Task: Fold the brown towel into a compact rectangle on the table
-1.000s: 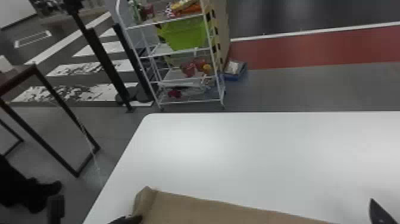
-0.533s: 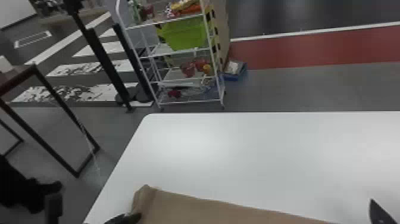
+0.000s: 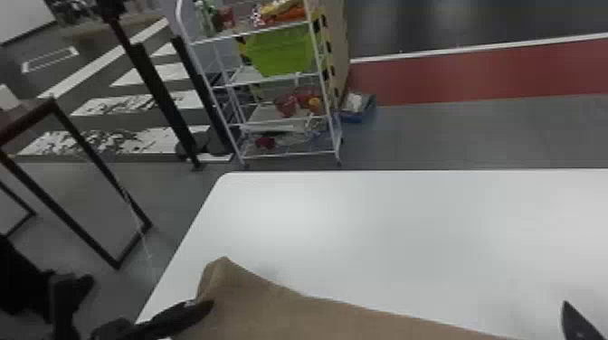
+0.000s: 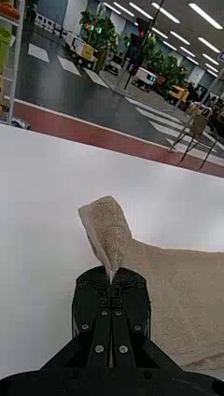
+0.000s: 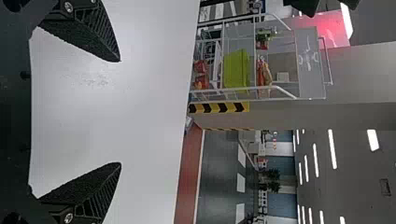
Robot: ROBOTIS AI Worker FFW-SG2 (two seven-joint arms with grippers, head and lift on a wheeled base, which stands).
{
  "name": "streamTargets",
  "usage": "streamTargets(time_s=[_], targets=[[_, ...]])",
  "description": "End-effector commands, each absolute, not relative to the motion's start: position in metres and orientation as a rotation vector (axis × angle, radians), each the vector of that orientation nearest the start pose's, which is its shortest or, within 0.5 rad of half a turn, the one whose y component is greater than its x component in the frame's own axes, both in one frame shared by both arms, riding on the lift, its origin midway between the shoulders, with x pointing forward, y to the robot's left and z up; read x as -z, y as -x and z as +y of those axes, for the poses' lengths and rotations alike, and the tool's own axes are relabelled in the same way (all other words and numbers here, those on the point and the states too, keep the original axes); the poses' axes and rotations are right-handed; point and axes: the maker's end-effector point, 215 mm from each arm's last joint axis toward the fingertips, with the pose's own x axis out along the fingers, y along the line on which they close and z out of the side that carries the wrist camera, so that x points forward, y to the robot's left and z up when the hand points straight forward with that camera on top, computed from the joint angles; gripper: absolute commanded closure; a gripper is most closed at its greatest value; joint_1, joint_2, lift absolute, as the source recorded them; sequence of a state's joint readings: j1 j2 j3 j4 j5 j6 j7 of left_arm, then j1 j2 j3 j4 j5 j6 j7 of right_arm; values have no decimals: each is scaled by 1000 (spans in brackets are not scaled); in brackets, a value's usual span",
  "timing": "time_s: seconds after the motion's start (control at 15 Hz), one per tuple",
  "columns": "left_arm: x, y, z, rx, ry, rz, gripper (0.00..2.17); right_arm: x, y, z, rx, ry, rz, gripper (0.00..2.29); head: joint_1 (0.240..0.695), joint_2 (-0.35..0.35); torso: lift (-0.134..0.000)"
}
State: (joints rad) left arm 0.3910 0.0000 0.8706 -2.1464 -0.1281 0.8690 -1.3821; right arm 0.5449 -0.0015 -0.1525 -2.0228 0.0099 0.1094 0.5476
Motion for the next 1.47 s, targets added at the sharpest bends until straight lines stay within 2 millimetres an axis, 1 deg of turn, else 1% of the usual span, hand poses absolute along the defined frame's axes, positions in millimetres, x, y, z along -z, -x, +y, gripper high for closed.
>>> streamTargets(time_s=[0.0, 0.13, 0.27, 0.4, 0.47, 0.53, 0.67, 0.8, 0.87, 0.93, 1.0, 1.13, 1.2, 1.27, 1.33, 1.4], targets=[[385, -296, 428, 337, 312, 578, 1798, 403, -403, -200, -406, 13, 218, 87, 695, 350, -122], [375, -304, 446, 284, 315, 557, 1798, 404, -405, -200, -405, 10, 222, 87, 695, 350, -122], [376, -306, 455, 254, 302, 568, 1798, 406, -407, -201, -403, 8, 228, 87, 695, 350, -122], [375, -308, 457, 250, 299, 566, 1798, 409, -406, -203, -400, 7, 234, 87, 695, 350, -122], [372, -307, 455, 251, 310, 564, 1798, 409, -407, -204, -399, 8, 232, 87, 695, 350, -122], [367, -307, 448, 263, 317, 565, 1798, 409, -407, -204, -398, 7, 234, 87, 695, 350, -122], [350, -308, 423, 316, 368, 549, 1798, 412, -408, -204, -398, 7, 237, 87, 695, 350, -122], [333, -309, 393, 379, 394, 540, 1798, 413, -407, -204, -398, 11, 240, 87, 695, 350, -122], [329, -309, 373, 416, 402, 551, 1798, 414, -407, -205, -398, 10, 243, 87, 695, 344, -122], [328, -308, 353, 454, 409, 568, 1798, 415, -407, -205, -398, 10, 244, 87, 695, 326, -122], [327, -309, 335, 494, 409, 576, 1798, 415, -408, -205, -396, 11, 243, 87, 695, 287, -122], [333, -306, 296, 572, 423, 612, 1798, 415, -407, -205, -398, 12, 242, 87, 695, 241, -122], [336, -305, 283, 599, 420, 624, 1798, 415, -407, -205, -398, 12, 242, 87, 695, 216, -122], [339, -300, 267, 626, 427, 645, 1798, 415, -407, -205, -398, 12, 242, 87, 695, 164, -122], [340, -295, 252, 652, 438, 664, 1798, 415, -407, -205, -396, 13, 242, 87, 695, 164, -122], [341, -289, 237, 679, 445, 681, 1798, 415, -407, -205, -396, 13, 242, 87, 695, 119, -122]])
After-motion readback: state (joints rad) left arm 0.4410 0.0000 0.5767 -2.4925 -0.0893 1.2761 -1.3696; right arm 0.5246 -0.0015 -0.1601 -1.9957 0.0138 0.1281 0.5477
